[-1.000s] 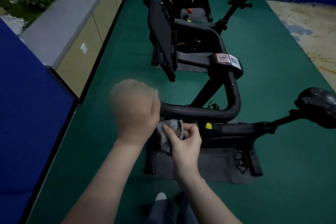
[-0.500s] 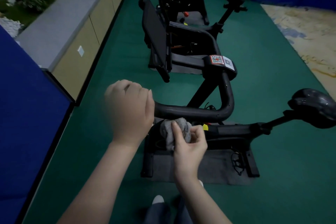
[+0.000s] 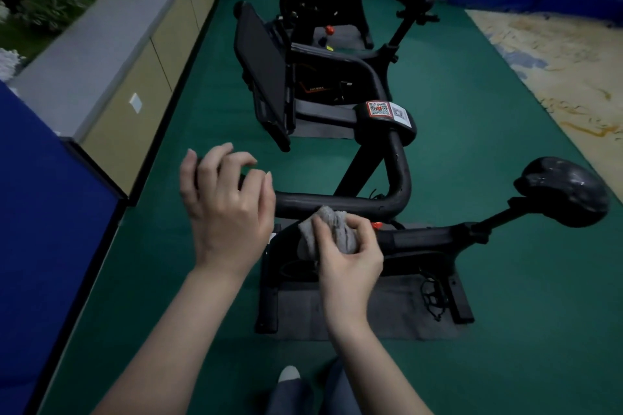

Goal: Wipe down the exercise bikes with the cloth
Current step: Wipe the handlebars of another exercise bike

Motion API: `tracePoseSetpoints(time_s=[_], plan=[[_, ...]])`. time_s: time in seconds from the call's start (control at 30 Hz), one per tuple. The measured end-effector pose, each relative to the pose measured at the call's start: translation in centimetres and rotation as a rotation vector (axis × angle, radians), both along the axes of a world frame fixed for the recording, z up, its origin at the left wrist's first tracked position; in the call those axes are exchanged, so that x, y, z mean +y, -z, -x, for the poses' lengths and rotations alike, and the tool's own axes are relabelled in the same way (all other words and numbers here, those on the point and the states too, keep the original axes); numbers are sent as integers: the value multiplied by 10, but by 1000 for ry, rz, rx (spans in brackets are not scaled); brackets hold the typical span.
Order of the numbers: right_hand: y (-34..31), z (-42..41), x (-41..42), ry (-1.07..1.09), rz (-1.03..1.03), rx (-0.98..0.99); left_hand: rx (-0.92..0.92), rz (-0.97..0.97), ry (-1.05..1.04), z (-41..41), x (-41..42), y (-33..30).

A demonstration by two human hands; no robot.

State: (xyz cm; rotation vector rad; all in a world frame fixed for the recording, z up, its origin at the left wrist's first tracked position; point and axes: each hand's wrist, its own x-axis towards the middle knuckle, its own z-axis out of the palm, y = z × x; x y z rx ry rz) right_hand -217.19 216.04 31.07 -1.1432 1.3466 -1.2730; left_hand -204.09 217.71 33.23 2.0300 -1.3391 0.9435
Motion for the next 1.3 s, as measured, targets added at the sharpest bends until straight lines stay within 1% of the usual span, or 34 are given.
tracePoseSetpoints(time_s=[0.1,0.2,0.3,0.4,0.53,0.7,0.77,0.8,0.9,1.0,1.07,1.13,1.2,1.3], plan=[[-5,18,-16,89,1,4,16,-81,108,13,0,8],[-8,24,-25,146,50,53,24,-169,151,24,1,18],[-10,9,-20,67,125,186,35,-186,141,27,-2,20],[-13,14,-25,15,141,299,42,-172,138,26,-3,21],[-17,36,-38,99,156,319,65,-138,151,26,-4,22],[-16,19,-32,-100,205,439,77,-126,134,27,-6,22],[-17,30,-38,-71,209,465,68,-131,137,27,-5,23],[-18,37,-41,-32,202,443,65,-130,139,26,-4,23],[-16,57,-38,56,142,274,67,-129,138,27,-4,23],[-1,59,-23,26,43,153,73,-130,129,28,-5,24],[18,56,-12,-28,-72,77,75,-129,126,29,-5,24],[34,50,-6,-75,-233,-72,73,-130,126,29,-5,24],[39,44,-9,-93,-361,-286,67,-136,124,29,-5,24],[32,34,-21,-129,-402,-482,60,-145,116,28,-5,23]])
